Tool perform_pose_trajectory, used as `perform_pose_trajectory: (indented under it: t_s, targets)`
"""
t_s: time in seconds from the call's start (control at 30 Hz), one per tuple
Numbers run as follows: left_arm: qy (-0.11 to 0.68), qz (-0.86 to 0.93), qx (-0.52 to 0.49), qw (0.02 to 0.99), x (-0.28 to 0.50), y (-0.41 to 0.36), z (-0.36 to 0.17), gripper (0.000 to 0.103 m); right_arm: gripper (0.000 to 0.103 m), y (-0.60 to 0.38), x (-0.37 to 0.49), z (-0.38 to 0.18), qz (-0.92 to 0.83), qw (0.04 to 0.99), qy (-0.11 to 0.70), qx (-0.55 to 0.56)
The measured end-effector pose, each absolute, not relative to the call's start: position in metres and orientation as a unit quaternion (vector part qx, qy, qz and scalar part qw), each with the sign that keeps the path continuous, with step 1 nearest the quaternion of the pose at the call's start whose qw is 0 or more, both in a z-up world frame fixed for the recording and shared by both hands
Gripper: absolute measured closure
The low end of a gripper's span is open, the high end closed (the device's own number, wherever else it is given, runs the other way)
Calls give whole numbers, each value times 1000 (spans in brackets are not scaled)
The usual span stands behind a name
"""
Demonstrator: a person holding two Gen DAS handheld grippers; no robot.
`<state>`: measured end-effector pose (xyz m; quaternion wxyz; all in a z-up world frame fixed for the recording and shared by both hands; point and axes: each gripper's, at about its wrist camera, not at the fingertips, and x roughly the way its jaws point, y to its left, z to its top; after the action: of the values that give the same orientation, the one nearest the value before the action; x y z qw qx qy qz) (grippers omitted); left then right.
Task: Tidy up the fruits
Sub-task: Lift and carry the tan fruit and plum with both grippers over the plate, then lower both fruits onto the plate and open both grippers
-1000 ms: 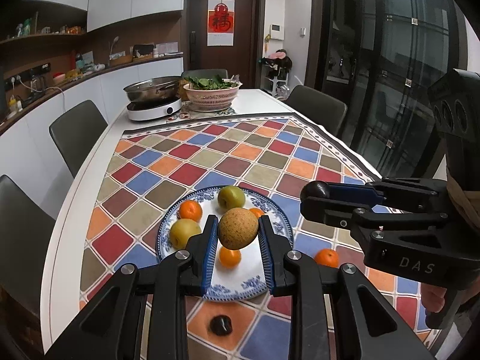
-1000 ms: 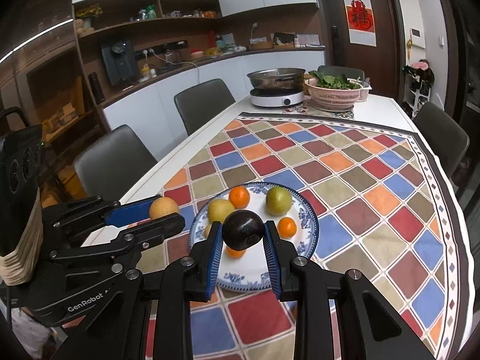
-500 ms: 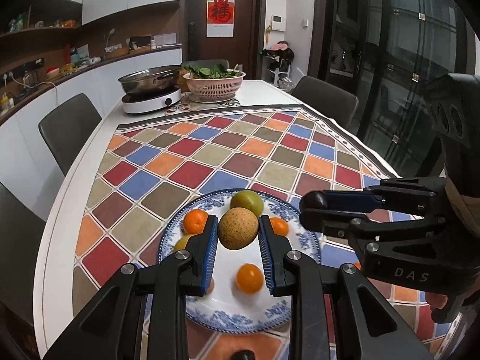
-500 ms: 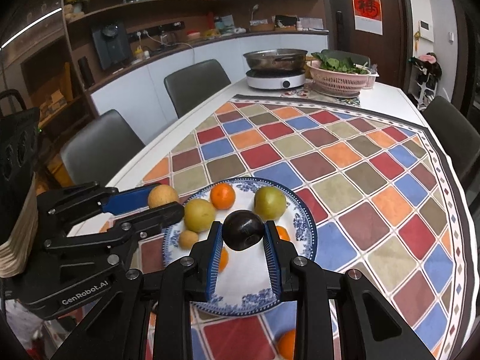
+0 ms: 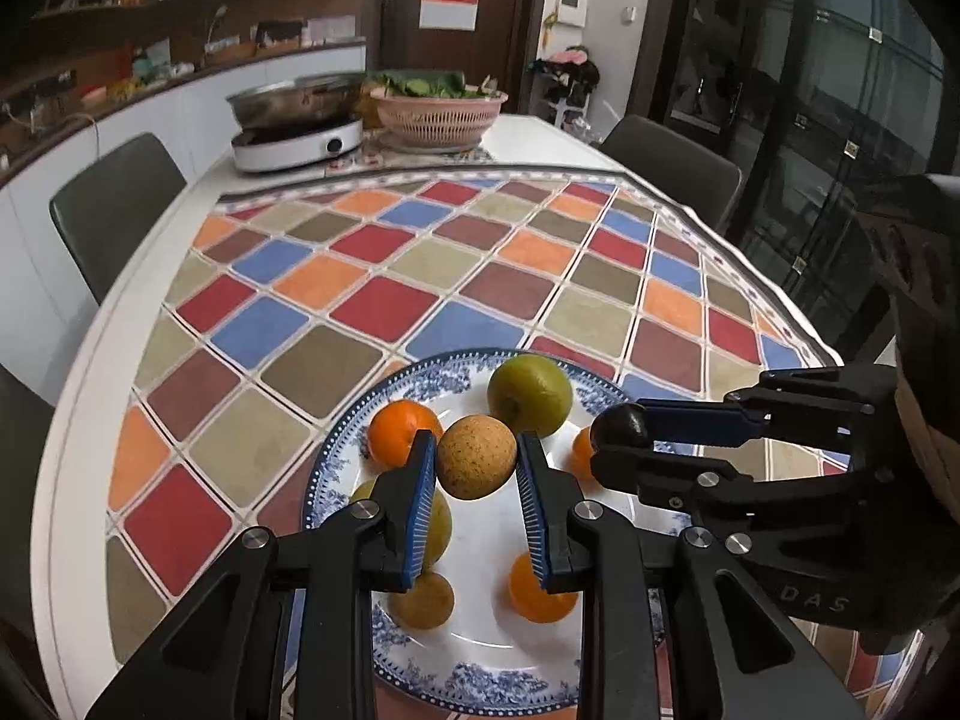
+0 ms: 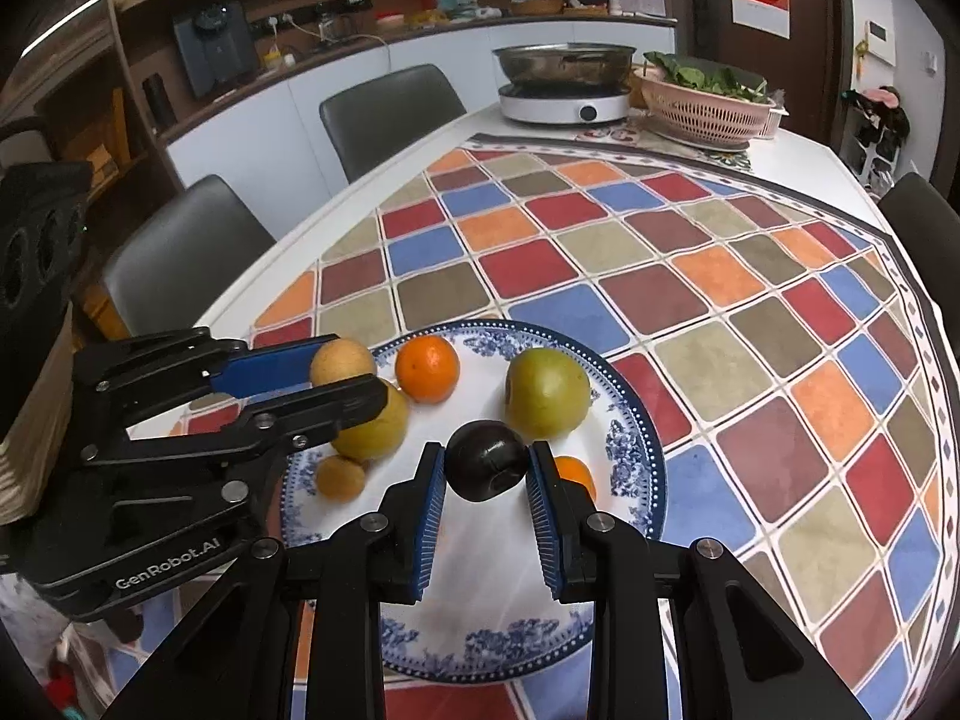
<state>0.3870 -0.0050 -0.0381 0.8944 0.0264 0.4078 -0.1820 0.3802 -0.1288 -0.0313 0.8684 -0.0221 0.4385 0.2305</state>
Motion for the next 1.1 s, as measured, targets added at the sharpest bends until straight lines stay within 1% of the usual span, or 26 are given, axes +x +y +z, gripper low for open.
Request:
perform_pose_trajectory:
  t_s: [0.37, 0.43, 0.47, 0.57, 0.83, 0.97, 1.1]
  targets:
    - [432, -172, 41, 885, 396, -7, -50, 76, 74, -124, 389, -43, 223, 863, 452, -28]
    - [430, -170, 41, 886, 396, -7, -49, 73, 74, -124, 389, -44, 223, 863, 453, -31]
    - [430, -167, 40, 886, 395, -6, -47, 70, 74, -124, 389, -44, 221, 863, 453, -32]
    - [428, -167, 37, 888, 393, -5, -44, 69, 74, -126, 390, -43, 217, 864, 454, -26]
    - [414, -149, 43, 897, 367, -5, -22, 69, 74, -133, 375, -25, 216, 872, 438, -22]
    - [400, -154, 39, 903, 350, -5, -7, 65, 73, -135, 359, -11, 216, 879, 424, -23]
    - [374, -152, 51, 913, 327, -7, 12, 65, 74, -139, 339, 6, 223, 886, 407, -17]
